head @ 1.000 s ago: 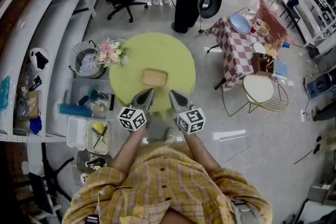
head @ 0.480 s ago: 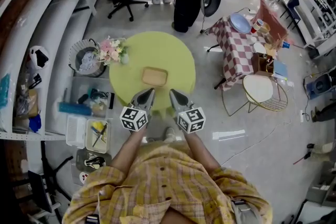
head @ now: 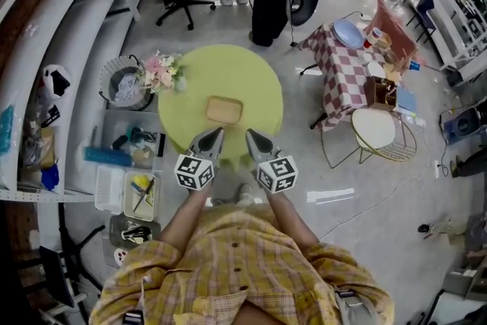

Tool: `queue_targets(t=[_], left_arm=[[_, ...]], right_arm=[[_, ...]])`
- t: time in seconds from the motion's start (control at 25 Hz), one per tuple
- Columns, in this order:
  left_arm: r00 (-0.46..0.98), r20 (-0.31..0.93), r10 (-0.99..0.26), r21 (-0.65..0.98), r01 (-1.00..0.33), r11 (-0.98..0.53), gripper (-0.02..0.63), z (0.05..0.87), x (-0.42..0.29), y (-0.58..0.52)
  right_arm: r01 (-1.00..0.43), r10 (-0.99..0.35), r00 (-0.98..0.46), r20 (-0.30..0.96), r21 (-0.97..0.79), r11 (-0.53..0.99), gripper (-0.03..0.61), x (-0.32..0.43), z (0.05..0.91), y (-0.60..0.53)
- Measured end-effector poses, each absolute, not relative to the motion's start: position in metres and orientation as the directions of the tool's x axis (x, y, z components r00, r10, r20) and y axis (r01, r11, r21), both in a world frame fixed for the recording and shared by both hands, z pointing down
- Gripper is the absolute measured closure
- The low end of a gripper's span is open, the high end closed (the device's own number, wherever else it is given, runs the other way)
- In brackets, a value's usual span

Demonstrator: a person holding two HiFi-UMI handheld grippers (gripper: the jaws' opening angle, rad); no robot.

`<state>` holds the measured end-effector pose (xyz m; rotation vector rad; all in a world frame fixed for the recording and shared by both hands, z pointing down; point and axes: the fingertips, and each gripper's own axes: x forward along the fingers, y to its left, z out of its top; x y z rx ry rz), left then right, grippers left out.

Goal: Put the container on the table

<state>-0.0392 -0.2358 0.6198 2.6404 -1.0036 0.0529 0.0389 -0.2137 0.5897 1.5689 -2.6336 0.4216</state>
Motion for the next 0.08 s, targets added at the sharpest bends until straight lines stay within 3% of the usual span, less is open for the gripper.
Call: queue_targets(t=[0.08], left_arm=[[0.750, 0.142, -0.646, 0.274, -0.657, -0.703, 0.609, 0.6192, -0.0391, -0.2365]], right_arm=[[-0.868, -0.855, -0.487, 0.179, -0.207, 0.451, 0.580, 0.0395, 0.5905, -0.2140]])
